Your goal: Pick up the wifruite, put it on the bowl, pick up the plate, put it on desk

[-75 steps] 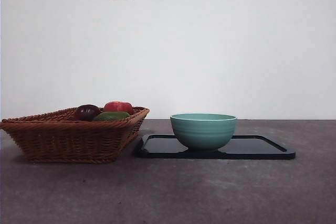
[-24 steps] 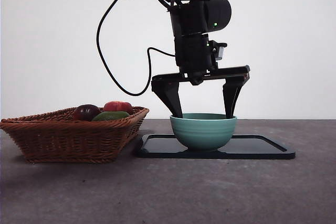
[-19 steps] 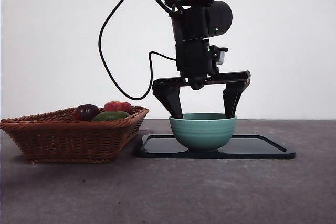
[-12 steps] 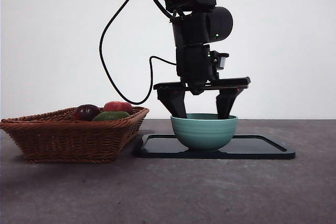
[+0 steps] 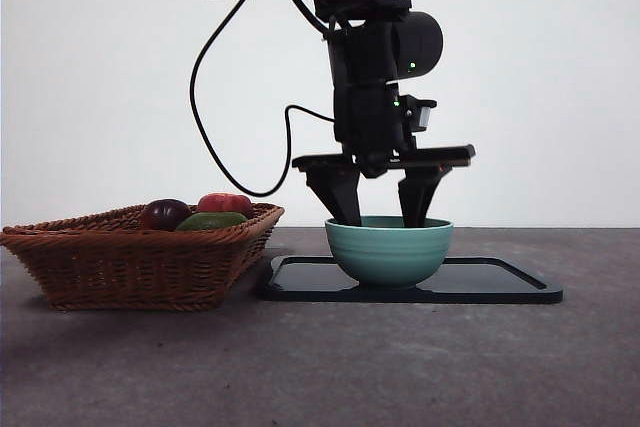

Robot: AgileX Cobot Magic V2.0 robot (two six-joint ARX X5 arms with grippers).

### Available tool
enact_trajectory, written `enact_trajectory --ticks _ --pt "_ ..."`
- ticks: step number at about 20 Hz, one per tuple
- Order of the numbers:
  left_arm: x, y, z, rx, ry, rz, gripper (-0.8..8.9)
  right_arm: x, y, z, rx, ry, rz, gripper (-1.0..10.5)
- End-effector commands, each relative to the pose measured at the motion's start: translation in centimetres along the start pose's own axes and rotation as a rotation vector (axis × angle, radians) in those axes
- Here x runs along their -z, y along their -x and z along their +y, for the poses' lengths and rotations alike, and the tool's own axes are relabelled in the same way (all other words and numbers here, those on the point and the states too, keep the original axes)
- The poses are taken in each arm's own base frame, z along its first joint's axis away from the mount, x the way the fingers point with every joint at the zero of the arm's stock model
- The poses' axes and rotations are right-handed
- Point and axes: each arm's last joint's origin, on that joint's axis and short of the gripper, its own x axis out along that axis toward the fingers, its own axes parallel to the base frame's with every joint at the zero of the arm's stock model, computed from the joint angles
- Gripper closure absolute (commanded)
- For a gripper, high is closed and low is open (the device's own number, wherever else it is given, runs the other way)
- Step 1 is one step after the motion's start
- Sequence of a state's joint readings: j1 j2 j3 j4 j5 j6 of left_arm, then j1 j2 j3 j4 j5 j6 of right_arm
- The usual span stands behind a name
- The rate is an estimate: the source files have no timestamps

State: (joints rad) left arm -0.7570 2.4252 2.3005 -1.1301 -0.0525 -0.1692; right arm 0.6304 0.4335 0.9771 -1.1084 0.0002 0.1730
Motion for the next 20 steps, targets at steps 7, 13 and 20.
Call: enact_trajectory --ticks 7,13,20 --pt "-1.3 7.1 0.1 0.012 -0.017 -0.074 5.69 -0.2 0.2 0.1 -0.01 -0.006 -0.015 3.9" --pt "-0.2 13.4 1.6 0.013 0.001 -0.129 5.69 -0.2 0.2 0.1 -0.01 -0.005 -0.015 3.9" --pt "1.6 18.6 3.9 0.005 0.045 -0.192 5.69 -0.2 0.2 0.1 -0.01 -0.005 -0.015 3.9"
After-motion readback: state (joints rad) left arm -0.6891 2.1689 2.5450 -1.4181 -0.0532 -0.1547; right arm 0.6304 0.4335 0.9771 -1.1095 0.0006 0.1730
